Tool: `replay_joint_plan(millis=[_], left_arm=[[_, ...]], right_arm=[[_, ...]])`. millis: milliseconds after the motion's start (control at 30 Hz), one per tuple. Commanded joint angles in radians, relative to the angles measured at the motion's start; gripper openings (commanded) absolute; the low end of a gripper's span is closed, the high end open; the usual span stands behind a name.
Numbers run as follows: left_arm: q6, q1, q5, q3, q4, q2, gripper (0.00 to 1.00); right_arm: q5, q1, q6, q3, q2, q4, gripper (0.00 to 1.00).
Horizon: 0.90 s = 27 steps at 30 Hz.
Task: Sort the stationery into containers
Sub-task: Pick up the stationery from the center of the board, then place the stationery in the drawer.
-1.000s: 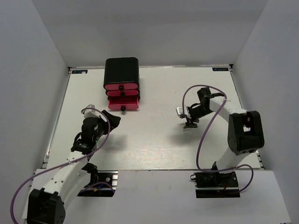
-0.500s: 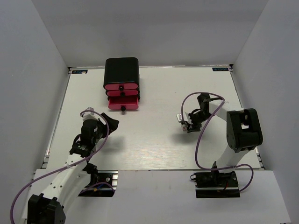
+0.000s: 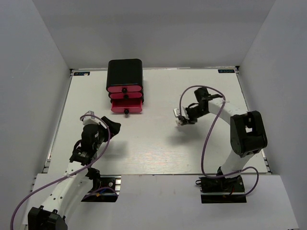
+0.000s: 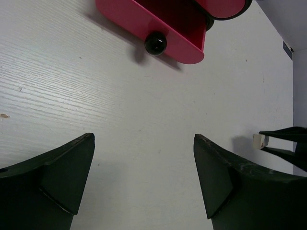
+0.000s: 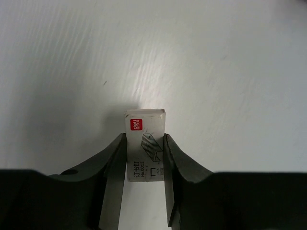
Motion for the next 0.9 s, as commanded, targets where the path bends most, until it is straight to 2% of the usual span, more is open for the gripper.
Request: replay_joint_plan(millis=[0,33,100,133,200,233,367,400,500,767,800,867], left_arm=[[0.003,-0.004,-0.014,0.011,-0.013,-0.001,0.94],[0.003,-0.004,-0.014,0.011,-0.013,-0.001,0.94],[0.003,-0.004,-0.023,0.011,-0.013,-0.001,0.94],[0.003,-0.004,-0.023,0.011,-0.013,-0.001,0.94],[-0.006,-0.004,-0.023,0.011,-0.022,-0.025,0.94],[-0.006,-0.004,-0.023,0.011,-0.033,-0.025,0.94],[-0.024,-0.004,-0.043,0.011,-0.066,-0.071,0.94],[-0.024,-0.004,-0.043,0.002,-0.066,-0.082,0.94],[-0.033,-0.004,-0.043,0.002,-0.066,-0.082,0.94],[-0.033,-0.004,-0.043,0.002,-0.066,-0.073,0.95],[-0.033,-0.004,-0.034,0.002,-0.066,-0.073,0.98],[-0.033,-0.004,-0.034,0.002,-0.066,-0.064,0.98]], right_arm=[[-0.111,0.108,0.173,0.096,0.017,0.14,0.11],[-0.093,0.15,0.321,0.105,0.023,0.273,0.11],[-0.074,0.206,0.425,0.163,0.08,0.401,0.1],[-0.051,0.248,0.557,0.211,0.097,0.459,0.1],[-0.031,0.277,0.632,0.292,0.169,0.519,0.08],[-0.024,0.311,0.746,0.34,0.186,0.565,0.06],[0.076,0.362,0.89,0.459,0.295,0.696,0.06],[0.087,0.371,0.898,0.527,0.333,0.698,0.06],[0.121,0.394,0.905,0.581,0.382,0.716,0.06],[0.208,0.451,0.872,0.567,0.438,0.837,0.09],[0.216,0.451,0.878,0.569,0.448,0.845,0.09],[0.228,0.461,0.884,0.582,0.47,0.862,0.09]])
